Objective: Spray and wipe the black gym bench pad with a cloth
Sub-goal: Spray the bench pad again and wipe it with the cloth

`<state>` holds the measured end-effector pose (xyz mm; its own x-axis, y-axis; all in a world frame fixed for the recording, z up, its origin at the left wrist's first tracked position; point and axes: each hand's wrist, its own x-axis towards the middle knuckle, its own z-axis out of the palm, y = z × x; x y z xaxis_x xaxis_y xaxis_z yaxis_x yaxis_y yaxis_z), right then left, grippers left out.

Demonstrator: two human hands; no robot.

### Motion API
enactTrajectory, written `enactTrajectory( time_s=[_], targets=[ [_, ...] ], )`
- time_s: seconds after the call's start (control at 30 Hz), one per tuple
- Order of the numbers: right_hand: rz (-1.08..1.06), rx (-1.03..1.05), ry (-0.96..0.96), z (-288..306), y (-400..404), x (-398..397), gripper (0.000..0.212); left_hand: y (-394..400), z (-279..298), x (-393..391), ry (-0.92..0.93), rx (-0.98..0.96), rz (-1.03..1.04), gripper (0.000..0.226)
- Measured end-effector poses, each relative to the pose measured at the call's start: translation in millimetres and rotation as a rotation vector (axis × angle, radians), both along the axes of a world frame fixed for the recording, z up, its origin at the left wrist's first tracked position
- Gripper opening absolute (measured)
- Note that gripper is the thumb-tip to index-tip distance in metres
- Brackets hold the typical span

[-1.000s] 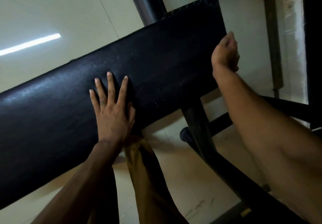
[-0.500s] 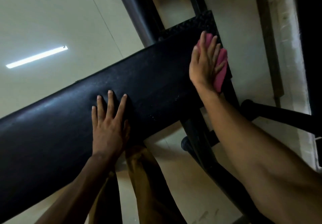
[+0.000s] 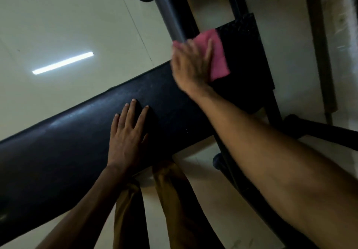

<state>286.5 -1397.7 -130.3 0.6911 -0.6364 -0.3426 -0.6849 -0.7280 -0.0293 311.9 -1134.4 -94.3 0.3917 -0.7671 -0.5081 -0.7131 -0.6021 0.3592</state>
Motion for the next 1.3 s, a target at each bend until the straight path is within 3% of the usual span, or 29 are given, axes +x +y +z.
enactTrajectory(
  time_s=[0.13, 0.27, 0.43, 0.53, 0.67, 0.8, 0.87, 0.97, 1.17, 1.23, 1.3],
  targets=[
    [0.503, 0.221, 0.001, 0.3, 91.4, 11.6, 0.054, 20.9, 2.0, 4.1, -0.003, 0.048, 0.02, 0.093],
    [0.5, 0.162, -0.001, 2.4, 50.3, -13.0, 0.06, 41.5, 2.1, 5.0, -0.001, 0.034, 0.028, 0.093],
    [-0.138, 0.044, -0.014, 15.9, -61.1, -92.7, 0.057, 39.5, -2.9, -0.1, 0.01, 0.015, 0.037, 0.088],
    [-0.465, 0.147, -0.071, 17.2, -93.5, -148.0, 0.056, 26.1, -7.7, -9.5, 0.016, -0.007, 0.085, 0.081],
    [-0.678, 0.067, -0.133, 10.5, -44.8, -171.9, 0.056, 14.6, -11.2, -22.4, 0.01, -0.031, 0.175, 0.081],
    [-0.914, 0.035, -0.331, 1.9, 67.0, -152.4, 0.061, 13.2, -13.4, -27.7, 0.044, -0.068, 0.253, 0.084],
    [-0.84, 0.064, -0.326, -1.0, 126.8, -135.0, 0.058, 17.8, -14.8, -25.1, 0.07, -0.09, 0.232, 0.088],
    [-0.525, 0.096, -0.197, -2.7, 185.2, -123.5, 0.056, 28.5, -16.6, -17.1, 0.096, -0.111, 0.183, 0.088],
    [0.105, 0.078, -0.079, -4.8, 98.6, -168.0, 0.058, 63.6, -6.5, 0.3, 0.081, -0.13, 0.233, 0.071],
    [-0.037, 0.043, -0.111, -5.4, 63.1, -163.4, 0.058, 88.4, -5.6, 10.5, 0.017, -0.093, 0.274, 0.07],
    [-0.375, -0.052, -0.158, -9.0, 56.9, -139.1, 0.06, 118.0, -7.3, 18.0, -0.032, -0.027, 0.297, 0.071]
  ],
)
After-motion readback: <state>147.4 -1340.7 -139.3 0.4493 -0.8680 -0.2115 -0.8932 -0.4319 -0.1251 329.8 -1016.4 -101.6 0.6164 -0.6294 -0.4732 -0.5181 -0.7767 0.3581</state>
